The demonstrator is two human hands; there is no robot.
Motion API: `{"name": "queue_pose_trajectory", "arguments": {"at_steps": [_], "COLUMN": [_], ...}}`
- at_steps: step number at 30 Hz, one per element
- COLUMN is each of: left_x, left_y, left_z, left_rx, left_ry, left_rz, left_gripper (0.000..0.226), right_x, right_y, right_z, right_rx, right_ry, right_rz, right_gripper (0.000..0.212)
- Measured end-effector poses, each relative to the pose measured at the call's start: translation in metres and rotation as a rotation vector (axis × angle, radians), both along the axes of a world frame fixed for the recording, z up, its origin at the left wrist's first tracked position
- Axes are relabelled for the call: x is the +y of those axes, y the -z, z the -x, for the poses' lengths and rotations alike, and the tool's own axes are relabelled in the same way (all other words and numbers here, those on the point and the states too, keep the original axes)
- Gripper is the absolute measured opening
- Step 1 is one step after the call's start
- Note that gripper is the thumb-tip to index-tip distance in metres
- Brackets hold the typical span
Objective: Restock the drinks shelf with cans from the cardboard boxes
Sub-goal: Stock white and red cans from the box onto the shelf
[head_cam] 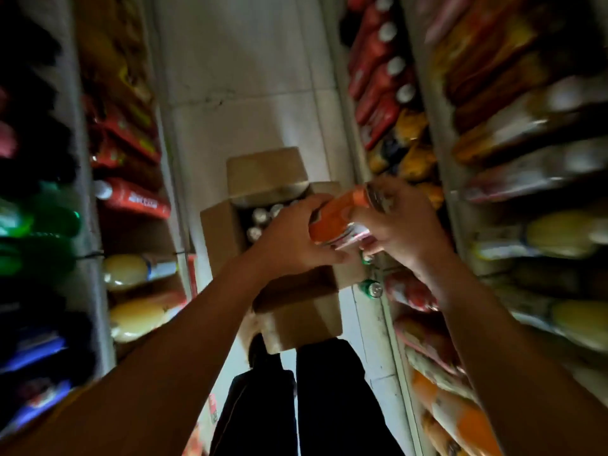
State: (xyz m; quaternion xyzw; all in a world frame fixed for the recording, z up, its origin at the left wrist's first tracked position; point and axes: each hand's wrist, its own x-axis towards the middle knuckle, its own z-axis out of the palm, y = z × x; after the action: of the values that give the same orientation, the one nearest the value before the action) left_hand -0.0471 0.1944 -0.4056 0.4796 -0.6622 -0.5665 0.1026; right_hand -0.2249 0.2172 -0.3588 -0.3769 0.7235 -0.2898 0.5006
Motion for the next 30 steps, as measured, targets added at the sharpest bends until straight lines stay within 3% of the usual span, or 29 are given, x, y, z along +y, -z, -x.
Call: {"name": "queue_pose_trajectory", "arguments": {"at_steps": [6,10,12,15,19,22,26,30], "left_x": [0.015,0.049,0.067,0.104,0.154,0.19,0.231,0.253], "left_y": [-0.189,-0.285,-0.324,-0.37,-0.424,-0.453,-0.456,-0.438], "left_z": [0.049,0.087,0.115,0.154,0.204,0.234,0.266,0.284], "left_rx": [0.154,0.319,0.367,0.423,0.54,0.628,0.629,0.566], "left_ry": [0.058,0.175,0.255,0.393,0.555,0.588,0.502,0.438], "left_rz": [0.057,-0.041,0.016,0.051,0.142,0.315,0.553,0.571], "left_gripper": [0.062,0.086,0.093,0.086,0.084,0.068,0.055,0.064], "right_x": [0.055,0.125,0.16,0.209,0.268,0.302,0.332,0.344], "right_y": [-0.21,-0.303,-0.337,-0.377,-0.415,-0.428,-0.429,-0.416], "right_z": [0.013,0.034,0.045,0.059,0.09,0.11,0.136,0.159], "right_rx": [0.262,0.287,0.317,0.377,0.473,0.575,0.629,0.581], "right_ry": [0.228,0.302,0.39,0.527,0.712,0.801,0.864,0.874], "right_rz": [0.122,0.262,0.333,0.449,0.505,0.515,0.557,0.594], "right_gripper": [0.038,0.067,0.065,0.047,0.044,0.037,0.057,0.062]}}
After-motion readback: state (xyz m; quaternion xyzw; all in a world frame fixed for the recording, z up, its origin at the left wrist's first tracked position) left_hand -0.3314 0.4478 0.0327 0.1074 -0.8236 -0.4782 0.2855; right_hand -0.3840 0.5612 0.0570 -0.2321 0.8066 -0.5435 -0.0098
